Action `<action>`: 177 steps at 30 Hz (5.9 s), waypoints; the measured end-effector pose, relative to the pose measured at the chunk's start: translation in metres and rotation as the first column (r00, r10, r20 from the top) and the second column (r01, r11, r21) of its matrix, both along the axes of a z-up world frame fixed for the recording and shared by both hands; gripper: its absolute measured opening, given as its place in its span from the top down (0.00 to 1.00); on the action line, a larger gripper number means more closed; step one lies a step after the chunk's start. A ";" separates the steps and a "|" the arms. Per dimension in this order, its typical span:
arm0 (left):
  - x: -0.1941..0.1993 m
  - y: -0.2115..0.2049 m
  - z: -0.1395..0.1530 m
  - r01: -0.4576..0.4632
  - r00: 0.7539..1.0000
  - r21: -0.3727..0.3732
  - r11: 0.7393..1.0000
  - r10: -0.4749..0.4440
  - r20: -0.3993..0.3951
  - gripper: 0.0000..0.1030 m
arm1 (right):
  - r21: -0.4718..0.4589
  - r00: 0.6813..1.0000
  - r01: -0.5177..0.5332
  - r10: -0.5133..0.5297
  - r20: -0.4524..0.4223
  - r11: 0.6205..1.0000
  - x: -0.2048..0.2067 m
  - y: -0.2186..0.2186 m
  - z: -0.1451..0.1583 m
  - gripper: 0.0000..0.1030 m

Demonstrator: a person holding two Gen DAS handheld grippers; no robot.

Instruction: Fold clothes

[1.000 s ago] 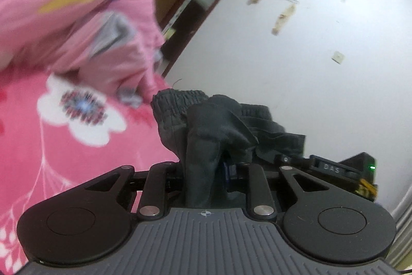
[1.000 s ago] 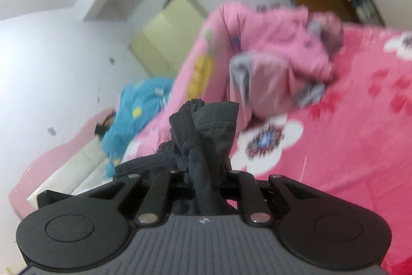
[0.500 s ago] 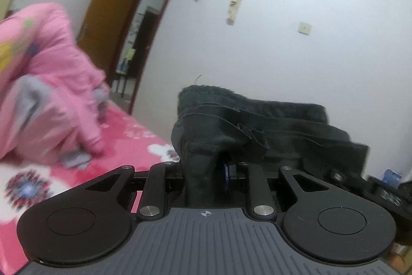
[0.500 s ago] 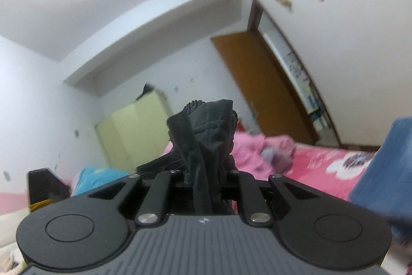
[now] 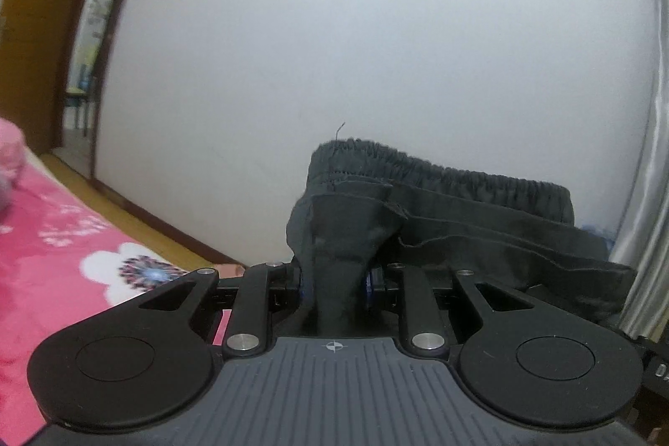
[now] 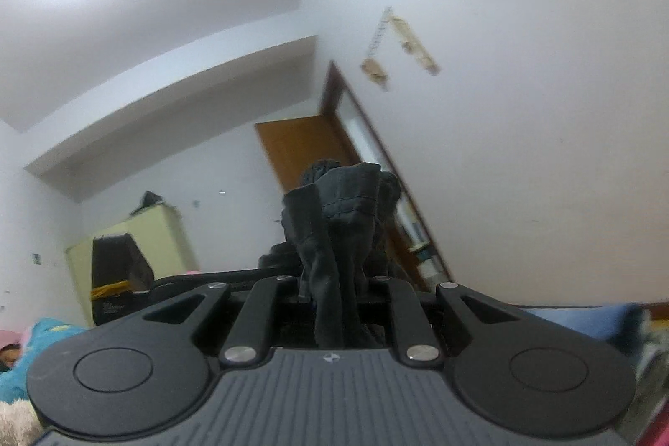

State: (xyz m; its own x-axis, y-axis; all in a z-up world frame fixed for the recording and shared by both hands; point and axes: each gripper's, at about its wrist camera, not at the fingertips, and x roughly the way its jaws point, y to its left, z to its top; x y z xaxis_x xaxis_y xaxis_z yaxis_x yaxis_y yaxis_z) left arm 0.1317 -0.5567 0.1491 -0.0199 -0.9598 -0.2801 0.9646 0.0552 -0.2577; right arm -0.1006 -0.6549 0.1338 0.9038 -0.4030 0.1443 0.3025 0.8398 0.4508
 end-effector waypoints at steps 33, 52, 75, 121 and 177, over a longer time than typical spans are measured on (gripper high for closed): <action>0.014 -0.068 -0.039 -0.139 0.987 0.089 0.986 0.131 0.089 0.28 | 0.285 0.971 0.222 -0.239 0.024 0.932 -0.087 -0.166 -0.102 0.43; 0.038 -0.003 -0.116 -0.103 0.982 0.218 0.970 0.134 -0.131 0.37 | -0.105 0.958 0.042 -0.070 -0.278 0.994 -0.036 -0.043 -0.125 0.66; 0.071 -0.010 -0.146 -0.112 0.846 0.306 0.945 0.252 -0.470 0.73 | 0.624 0.975 -0.177 0.223 0.003 0.761 -0.043 -0.062 -0.183 0.71; 0.032 0.201 -0.040 -0.490 0.839 0.267 0.830 0.532 -0.113 0.44 | 0.174 0.969 -0.058 0.098 -0.229 0.983 -0.075 -0.009 -0.074 0.54; -0.117 0.408 -0.118 -0.709 0.678 0.307 0.635 0.733 0.051 0.00 | -0.075 0.751 0.077 -0.107 -0.651 0.994 -0.047 0.249 -0.036 0.00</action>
State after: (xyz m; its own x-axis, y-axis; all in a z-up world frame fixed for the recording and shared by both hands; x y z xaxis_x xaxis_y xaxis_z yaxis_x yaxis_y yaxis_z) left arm 0.0146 -0.1489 0.0308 0.6131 -0.5551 -0.5621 0.5655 0.8052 -0.1783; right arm -0.1476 -0.4064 0.0976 0.7426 -0.4967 -0.4493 0.5872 0.8055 0.0802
